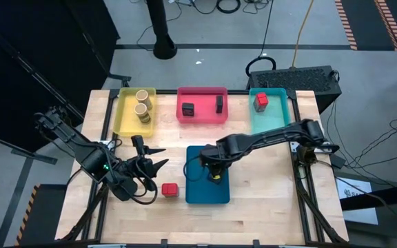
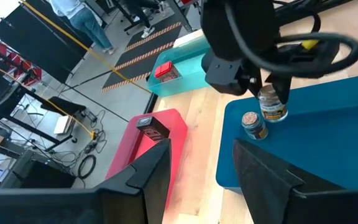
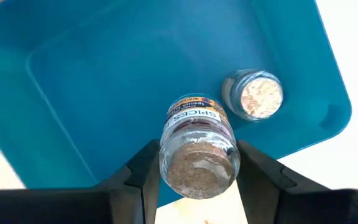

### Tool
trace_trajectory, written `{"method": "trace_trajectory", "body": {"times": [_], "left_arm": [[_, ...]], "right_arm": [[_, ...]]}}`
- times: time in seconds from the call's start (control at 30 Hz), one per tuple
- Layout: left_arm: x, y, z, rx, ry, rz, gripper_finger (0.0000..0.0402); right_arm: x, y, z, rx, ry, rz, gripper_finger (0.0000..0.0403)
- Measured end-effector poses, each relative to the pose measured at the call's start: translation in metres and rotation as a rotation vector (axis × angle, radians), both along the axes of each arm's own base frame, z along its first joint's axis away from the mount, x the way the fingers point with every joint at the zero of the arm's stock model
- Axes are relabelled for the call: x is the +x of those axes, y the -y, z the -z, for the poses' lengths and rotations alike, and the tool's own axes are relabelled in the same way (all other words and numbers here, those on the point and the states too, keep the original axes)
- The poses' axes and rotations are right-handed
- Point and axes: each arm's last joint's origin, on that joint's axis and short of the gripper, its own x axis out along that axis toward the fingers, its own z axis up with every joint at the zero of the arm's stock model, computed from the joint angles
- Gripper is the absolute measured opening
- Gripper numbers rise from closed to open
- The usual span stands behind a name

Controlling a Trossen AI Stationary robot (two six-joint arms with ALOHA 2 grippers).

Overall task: Sort spices by type
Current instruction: Put the brown seasoning bottle into the blue bin

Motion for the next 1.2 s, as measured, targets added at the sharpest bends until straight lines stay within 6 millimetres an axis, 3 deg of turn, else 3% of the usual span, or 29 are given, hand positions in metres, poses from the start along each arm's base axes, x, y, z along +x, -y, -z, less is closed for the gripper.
{"method": "trace_trajectory", "body": {"times": [0.23,0.73,1.0,1.2], "left_arm": [[0.000,0.000,0.000,0.000,0.000,0.000,0.0177],[0.000,0.000,0.000,0.001,0.000,-0.001,0.0177],[0.000,0.000,0.000,0.000,0.001,-0.001,0.0177],[0.000,0.000,0.000,-0.011,0.005,-0.009,0.0177]], "right_arm": [[0.001,0.006,0.002,-0.004,-0.012,-0.004,0.0146],[0.003,-0.003,0.006,0.076,-0.018,-0.012,0.0146],[0.010,-0.008,0.032,0.086,-0.103,-0.032,0.0146],[0.010,-0.006,0.035,0.069,-0.121,-0.025,0.0146]]}}
